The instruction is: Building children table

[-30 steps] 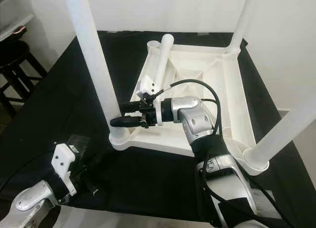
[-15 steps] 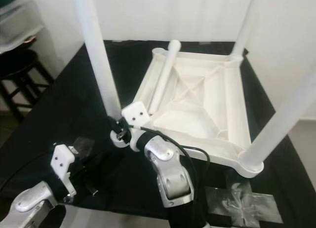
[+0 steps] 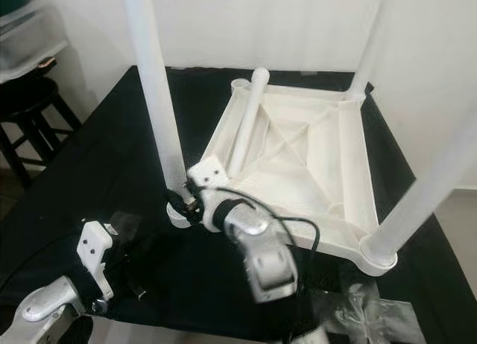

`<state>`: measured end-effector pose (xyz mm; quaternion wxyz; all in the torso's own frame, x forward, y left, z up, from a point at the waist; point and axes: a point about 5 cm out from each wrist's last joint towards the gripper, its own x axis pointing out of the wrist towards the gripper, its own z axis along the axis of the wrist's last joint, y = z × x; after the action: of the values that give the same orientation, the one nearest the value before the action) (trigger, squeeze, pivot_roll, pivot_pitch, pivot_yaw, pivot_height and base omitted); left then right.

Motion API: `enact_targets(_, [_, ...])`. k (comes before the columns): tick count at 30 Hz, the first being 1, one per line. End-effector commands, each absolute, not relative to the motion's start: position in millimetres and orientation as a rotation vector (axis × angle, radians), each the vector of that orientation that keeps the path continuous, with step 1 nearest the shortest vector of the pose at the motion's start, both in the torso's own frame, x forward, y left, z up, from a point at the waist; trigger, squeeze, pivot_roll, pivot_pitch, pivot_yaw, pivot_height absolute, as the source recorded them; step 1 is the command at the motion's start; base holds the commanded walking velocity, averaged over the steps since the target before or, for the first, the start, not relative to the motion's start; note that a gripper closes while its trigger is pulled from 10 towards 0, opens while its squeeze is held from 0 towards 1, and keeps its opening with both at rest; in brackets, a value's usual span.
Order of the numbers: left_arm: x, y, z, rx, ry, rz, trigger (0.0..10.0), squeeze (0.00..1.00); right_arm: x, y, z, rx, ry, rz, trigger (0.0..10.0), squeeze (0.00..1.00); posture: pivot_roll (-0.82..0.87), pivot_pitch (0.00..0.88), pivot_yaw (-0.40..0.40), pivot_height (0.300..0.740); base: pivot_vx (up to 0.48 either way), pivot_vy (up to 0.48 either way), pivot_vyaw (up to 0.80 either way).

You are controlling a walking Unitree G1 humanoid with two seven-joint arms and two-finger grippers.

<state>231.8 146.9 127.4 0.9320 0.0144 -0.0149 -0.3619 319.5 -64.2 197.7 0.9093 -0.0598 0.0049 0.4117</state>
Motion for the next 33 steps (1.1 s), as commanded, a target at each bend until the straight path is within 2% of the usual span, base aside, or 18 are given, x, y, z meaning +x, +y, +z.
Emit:
enact_targets(1, [230.8,145.9,123.6,0.027,-0.02,-0.742,10.0,0.0,323.8,-65.7,221.4,-0.106,-0.1,0.965,10.0,1.0,-0.02,0.15,0.009,0.74,0.0,0.0,0.0])
enact_targets(3, [231.0,145.3,123.2,0.029,-0.021,-0.742,10.0,0.0,326.8,-66.0,230.9,-0.168,-0.119,1.139,10.0,1.0,-0.02,0.147,0.008,0.74,0.0,0.0,0.0])
enact_targets(4, [231.0,145.1,123.1,0.03,-0.021,-0.742,10.0,0.0,327.4,-65.5,233.1,-0.199,-0.107,1.245,10.0,0.17,-0.02,0.147,0.008,0.74,0.0,0.0,0.0])
enact_targets(5, [231.0,145.0,123.1,0.031,-0.021,-0.742,10.0,0.0,327.5,-65.4,233.9,-0.217,-0.095,1.311,10.0,0.17,-0.02,0.147,0.008,0.74,0.0,0.0,0.0])
enact_targets(6, [230.8,144.9,122.8,0.032,-0.02,-0.743,10.0,0.0,329.6,-64.9,234.3,-0.239,-0.077,1.357,10.0,0.0,-0.01,0.146,0.013,0.74,0.0,0.0,0.0])
enact_targets(8, [230.7,144.8,122.6,0.033,-0.019,-0.744,10.0,0.0,331.0,-64.7,234.4,-0.248,-0.066,1.38,10.0,0.0,-0.01,0.146,0.013,0.74,0.0,0.0,0.0])
enact_targets(11, [229.3,143.3,121.9,0.038,-0.016,-0.748,10.0,0.0,338.0,-56.0,236.0,-0.21,-0.025,1.554,10.0,0.0,0.01,0.146,0.009,0.74,0.0,0.0,0.0])
enact_targets(12, [229.0,142.8,122.0,0.039,-0.016,-0.748,10.0,0.0,341.9,-52.8,235.3,-0.2,-0.013,1.551,6.2,0.0,0.01,0.148,0.008,0.74,0.0,0.0,0.0])
enact_targets(13, [229.0,142.8,122.0,0.039,-0.016,-0.748,10.0,0.0,341.9,-52.8,235.3,-0.2,-0.013,1.551,6.2,0.0,0.01,0.148,0.008,0.74,0.0,0.0,0.0])
enact_targets(14, [228.6,142.3,122.1,0.04,-0.017,-0.748,10.0,0.0,346.3,-49.0,233.5,-0.188,0.008,1.546,0.0,0.0,0.01,0.147,0.007,0.74,0.0,0.0,0.0])
enact_targets(20, [227.9,141.8,122.2,0.04,-0.018,-0.748,10.0,0.0,351.0,-48.9,231.1,-0.19,0.02,1.588,0.0,0.0,0.01,0.149,0.005,0.74,0.0,0.0,0.0])
enact_targets(29, [227.5,141.2,123.3,0.035,-0.022,-0.748,10.0,0.0,363.8,-64.5,233.2,-0.208,-0.038,1.386,0.0,0.0,0.0,0.155,0.006,0.74,0.0,0.0,0.0])
enact_targets(32, [226.7,142.5,124.0,0.033,-0.023,-0.747,10.0,0.0,366.2,-73.3,226.7,-0.212,-0.058,1.127,0.0,0.0,-0.01,0.162,0.001,0.74,0.0,0.0,0.0])
enact_targets(33, [226.3,143.4,124.2,0.033,-0.023,-0.747,10.0,0.0,364.7,-70.6,213.9,-0.169,-0.043,0.909,0.0,0.0,-0.01,0.163,-0.004,0.74,0.0,0.0,0.0])
